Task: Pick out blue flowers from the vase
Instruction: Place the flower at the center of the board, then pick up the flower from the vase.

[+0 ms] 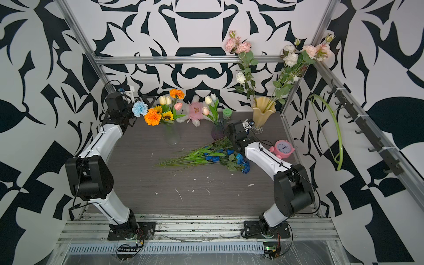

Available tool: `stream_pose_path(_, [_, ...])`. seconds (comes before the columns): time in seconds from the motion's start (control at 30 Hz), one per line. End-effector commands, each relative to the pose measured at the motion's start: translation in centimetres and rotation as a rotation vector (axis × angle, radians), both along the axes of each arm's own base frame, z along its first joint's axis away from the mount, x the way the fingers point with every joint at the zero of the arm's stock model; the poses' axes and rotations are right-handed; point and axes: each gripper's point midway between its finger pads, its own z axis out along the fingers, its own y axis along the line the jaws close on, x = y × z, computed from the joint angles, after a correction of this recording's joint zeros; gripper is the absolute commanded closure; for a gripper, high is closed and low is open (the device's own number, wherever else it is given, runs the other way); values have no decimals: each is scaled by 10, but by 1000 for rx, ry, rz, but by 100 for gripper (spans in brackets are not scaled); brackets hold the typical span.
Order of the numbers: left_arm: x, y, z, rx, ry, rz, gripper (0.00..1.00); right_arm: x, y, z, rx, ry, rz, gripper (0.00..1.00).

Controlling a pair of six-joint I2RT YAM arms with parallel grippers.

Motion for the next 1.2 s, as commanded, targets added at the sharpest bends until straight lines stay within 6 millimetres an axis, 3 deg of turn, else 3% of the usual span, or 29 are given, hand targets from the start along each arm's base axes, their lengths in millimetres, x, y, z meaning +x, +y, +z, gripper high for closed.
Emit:
stream_pose_path(0.0, [-8,-1,12,-1,-29,-17,23,-3,-5,14,-81,19,15,41])
stream_pose_path(0.03, [-8,-1,12,-1,-31,-17,23,-3,-6,13,-104,32,25,27])
stream_pose_path(0.17, [-9,-2,12,-3,-33,-16,23,-4,-7,10,-166,69,49,25])
stream_pose_path(0.2, [-9,-2,12,-4,-33,-16,23,-5,-8,9,-181,74,57,19])
stream_pose_path(0.23, [-9,-2,11,-6,-33,-16,23,-6,-7,7,-202,89,70,3])
stream_pose_path(0.43, [-9,-2,10,-9,-31,-17,23,-11,-5,12,-278,96,108,3])
stream_pose_path(0.53, [-9,-1,10,-5,-32,-14,23,-16,4,31,-343,54,148,3])
stream_pose_path(0.73, [-9,-1,9,-5,-30,-14,23,-23,53,108,-472,-181,322,12])
stream_pose_path(0.9, [-11,-2,11,-4,-30,-18,23,-29,120,171,-599,-419,574,23])
stream_pose_path(1.03, [-12,-2,12,-5,-30,-18,23,-23,169,195,-677,-523,758,26])
stream_pose_path(1.17, [-15,2,12,3,-25,-9,23,-15,200,207,-693,-584,849,32])
